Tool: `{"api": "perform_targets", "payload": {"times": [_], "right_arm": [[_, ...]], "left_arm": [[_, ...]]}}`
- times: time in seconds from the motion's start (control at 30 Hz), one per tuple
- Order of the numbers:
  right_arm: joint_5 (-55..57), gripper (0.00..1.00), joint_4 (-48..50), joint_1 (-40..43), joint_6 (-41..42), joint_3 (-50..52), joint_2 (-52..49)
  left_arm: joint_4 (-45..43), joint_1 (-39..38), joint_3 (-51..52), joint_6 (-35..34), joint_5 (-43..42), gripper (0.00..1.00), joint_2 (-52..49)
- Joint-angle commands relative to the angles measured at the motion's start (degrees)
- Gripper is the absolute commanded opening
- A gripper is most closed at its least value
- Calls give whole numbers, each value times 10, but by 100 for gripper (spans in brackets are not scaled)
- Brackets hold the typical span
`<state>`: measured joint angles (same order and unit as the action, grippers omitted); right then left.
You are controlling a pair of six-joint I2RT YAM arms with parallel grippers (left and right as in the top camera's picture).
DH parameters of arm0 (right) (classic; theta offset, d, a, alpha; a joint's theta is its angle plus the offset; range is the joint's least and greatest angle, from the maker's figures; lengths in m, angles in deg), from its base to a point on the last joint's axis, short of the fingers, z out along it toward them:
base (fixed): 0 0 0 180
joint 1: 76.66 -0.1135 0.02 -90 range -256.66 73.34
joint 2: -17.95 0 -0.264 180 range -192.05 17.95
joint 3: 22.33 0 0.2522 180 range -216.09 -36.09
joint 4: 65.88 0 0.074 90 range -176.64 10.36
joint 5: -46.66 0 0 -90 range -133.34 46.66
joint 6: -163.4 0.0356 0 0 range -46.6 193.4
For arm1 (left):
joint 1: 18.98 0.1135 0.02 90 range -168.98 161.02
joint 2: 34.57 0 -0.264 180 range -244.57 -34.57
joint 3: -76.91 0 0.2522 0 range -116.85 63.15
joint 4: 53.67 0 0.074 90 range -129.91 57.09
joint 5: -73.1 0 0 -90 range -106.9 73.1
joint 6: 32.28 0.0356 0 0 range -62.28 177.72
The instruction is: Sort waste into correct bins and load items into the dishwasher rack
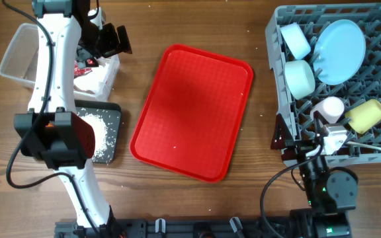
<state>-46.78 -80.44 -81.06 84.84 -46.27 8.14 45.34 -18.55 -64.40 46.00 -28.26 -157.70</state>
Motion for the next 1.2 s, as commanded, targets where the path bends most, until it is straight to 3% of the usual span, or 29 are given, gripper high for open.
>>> {"api": "perform_targets", "payload": {"times": [0.0, 0.07, 0.57, 0.7, 0.8, 0.87, 0.93, 1.07, 1.17], "right_arm": [[15, 100, 3, 2, -9, 61, 53], [15, 100, 11, 2, -10, 99, 96], [15, 100, 10, 2, -8, 99, 88], [15, 100, 10, 2, -8, 99, 88], [15, 100, 10, 2, -9, 99, 88], [15, 99, 10, 2, -8, 99, 88], [15, 100, 10, 2, -9, 99, 88], [15, 100, 10, 2, -8, 99, 88], [15, 100, 10, 2, -8, 99, 88]], "left_arm": [[0, -2, 1, -7, 3, 100, -7], [0, -2, 1, -7, 3, 100, -7], [-2, 1, 1, -7, 4, 100, -7], [-17, -30, 1, 2, 31, 100, 39], [-136, -91, 7, 50, 38, 100, 114], [-250, -141, 54, 133, 42, 100, 174], [-334, -167, 131, 155, 73, 100, 234], [-497, -140, 385, 124, 73, 100, 387], [-615, -91, 580, 121, 27, 100, 508]]}}
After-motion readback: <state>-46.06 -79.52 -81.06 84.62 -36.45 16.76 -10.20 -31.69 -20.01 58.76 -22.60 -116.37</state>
